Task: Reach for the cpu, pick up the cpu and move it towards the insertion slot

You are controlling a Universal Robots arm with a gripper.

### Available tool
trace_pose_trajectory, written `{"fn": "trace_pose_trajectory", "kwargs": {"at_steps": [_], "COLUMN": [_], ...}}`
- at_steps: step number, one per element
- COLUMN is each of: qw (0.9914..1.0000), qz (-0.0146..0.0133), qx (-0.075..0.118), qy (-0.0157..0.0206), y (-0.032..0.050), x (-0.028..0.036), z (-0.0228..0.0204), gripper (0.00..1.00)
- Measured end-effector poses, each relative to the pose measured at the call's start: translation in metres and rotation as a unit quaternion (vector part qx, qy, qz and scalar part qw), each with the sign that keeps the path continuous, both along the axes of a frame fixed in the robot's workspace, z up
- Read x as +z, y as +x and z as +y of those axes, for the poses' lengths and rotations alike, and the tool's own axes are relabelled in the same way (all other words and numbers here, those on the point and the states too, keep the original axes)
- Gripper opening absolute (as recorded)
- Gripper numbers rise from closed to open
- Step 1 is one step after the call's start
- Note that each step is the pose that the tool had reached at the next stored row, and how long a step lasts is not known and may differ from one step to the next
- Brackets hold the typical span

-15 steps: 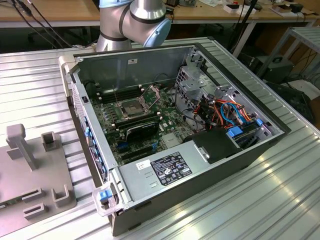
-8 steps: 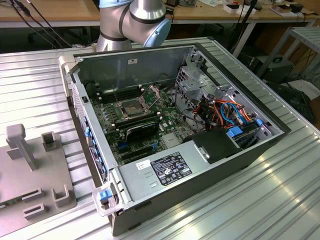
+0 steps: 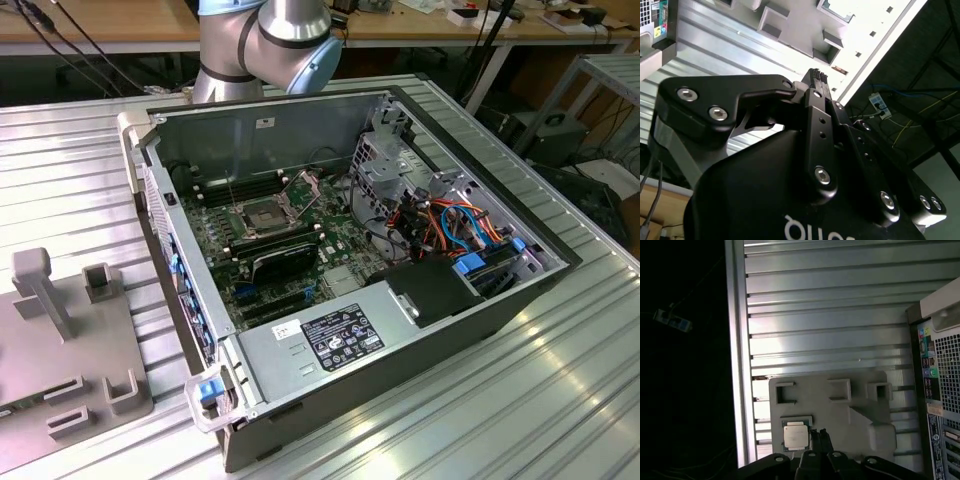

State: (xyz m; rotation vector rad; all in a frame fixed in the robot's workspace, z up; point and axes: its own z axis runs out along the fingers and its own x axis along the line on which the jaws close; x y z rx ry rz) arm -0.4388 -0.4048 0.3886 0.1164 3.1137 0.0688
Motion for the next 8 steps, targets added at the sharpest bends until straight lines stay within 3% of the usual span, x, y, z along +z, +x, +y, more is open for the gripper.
{"fn": "trace_pose_trajectory", "kwargs": {"at_steps": [8], "qw": [1.00000], "qz": [0.0000], "qx": [0.000], "qy": [0.0000], "y": [-0.0229], "x": [-0.0009], "z": [-0.0125], "gripper": [0.11]}}
